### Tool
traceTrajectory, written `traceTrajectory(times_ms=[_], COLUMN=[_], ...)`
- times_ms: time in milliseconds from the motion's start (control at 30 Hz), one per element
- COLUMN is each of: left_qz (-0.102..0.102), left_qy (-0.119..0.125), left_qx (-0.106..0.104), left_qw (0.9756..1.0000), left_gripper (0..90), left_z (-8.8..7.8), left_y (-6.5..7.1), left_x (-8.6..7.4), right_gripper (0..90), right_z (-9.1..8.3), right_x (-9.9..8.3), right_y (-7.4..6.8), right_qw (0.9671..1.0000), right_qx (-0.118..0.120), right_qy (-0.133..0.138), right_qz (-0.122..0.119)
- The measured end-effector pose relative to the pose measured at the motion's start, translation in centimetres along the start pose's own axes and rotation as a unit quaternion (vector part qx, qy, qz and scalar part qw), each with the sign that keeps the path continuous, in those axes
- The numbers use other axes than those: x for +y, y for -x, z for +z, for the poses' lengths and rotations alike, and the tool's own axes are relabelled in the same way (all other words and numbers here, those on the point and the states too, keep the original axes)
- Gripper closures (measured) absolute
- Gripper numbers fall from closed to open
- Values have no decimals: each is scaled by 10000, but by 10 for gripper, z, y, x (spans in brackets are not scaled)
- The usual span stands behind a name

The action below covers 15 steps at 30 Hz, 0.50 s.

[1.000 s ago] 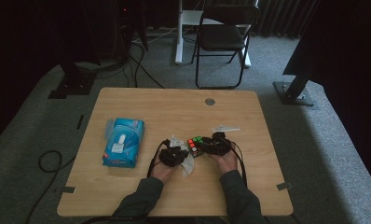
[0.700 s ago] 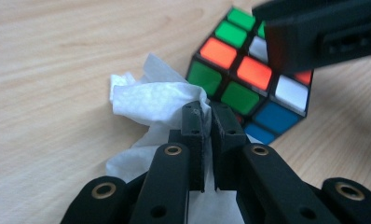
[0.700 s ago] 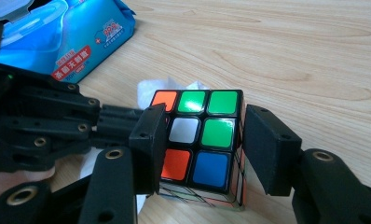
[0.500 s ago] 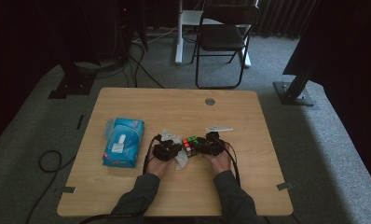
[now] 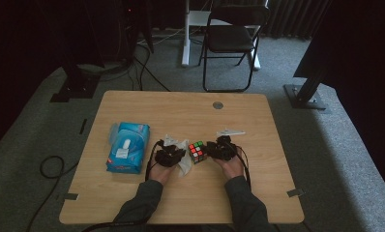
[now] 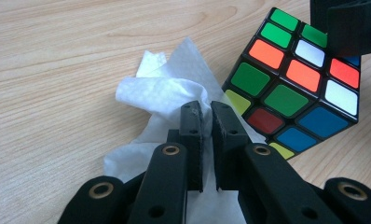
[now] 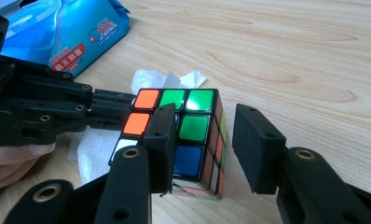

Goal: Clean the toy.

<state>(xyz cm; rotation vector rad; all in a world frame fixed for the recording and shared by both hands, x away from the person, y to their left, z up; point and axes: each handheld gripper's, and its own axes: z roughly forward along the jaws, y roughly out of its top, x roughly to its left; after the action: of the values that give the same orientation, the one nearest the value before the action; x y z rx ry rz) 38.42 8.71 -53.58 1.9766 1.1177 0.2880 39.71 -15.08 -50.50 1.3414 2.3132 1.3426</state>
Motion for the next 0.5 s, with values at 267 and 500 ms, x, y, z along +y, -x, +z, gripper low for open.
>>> traceTrajectory(times_ms=[267,500], left_qz=[8,25], left_qy=[-30,-47], left_qx=[-16,-16], left_qw=[10000,10000], left_gripper=[839,839], left_z=[1,1], left_y=[1,1], left_x=[-1,-1], right_gripper=[715,716], right_z=[-1,-2], right_x=[0,0], right_y=[1,7], right_qw=[10000,9996], right_qx=[-47,-110], right_qy=[57,127], right_qz=[-23,246])
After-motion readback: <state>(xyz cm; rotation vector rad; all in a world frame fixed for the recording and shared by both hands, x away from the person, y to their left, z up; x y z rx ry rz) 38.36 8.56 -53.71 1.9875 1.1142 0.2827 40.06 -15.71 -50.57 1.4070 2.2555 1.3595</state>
